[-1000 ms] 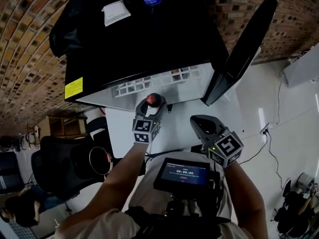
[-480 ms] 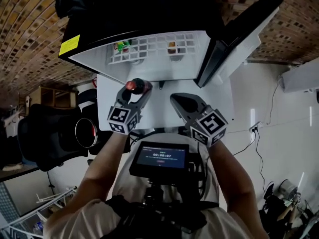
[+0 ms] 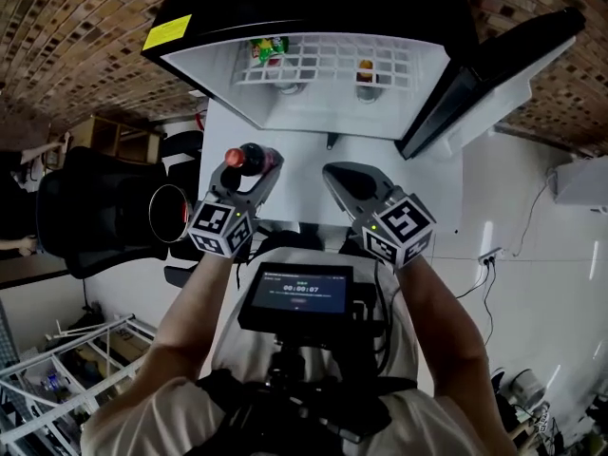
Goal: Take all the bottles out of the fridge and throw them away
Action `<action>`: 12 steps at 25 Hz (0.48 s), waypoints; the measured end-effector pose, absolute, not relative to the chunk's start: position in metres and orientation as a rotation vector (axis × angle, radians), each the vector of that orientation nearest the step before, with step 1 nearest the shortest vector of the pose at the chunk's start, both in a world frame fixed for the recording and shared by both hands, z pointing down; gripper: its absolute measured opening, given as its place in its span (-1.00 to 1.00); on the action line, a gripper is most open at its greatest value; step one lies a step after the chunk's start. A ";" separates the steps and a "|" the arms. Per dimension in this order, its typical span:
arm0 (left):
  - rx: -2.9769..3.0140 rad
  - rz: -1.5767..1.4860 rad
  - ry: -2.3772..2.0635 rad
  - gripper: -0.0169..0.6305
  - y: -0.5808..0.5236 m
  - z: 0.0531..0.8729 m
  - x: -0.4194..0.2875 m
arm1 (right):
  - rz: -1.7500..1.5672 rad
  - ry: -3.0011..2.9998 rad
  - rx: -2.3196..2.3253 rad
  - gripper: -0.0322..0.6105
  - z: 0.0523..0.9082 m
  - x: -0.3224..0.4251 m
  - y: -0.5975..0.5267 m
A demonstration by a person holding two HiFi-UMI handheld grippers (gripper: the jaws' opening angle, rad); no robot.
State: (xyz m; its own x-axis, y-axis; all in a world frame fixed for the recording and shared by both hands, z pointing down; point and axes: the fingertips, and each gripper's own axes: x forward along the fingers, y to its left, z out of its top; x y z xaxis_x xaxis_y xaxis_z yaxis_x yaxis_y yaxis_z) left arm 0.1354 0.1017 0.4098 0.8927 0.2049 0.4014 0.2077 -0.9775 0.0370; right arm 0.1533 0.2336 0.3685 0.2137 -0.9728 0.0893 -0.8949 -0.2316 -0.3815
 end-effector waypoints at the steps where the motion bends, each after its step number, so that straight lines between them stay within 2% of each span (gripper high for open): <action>1: -3.055 -0.646 -0.319 0.03 0.098 0.408 0.132 | -0.457 1.784 -2.236 -0.89 0.369 0.152 0.229; 12: -3.114 -0.630 -0.272 0.03 0.036 0.407 0.103 | -0.477 1.879 -2.234 -0.89 0.364 0.140 0.156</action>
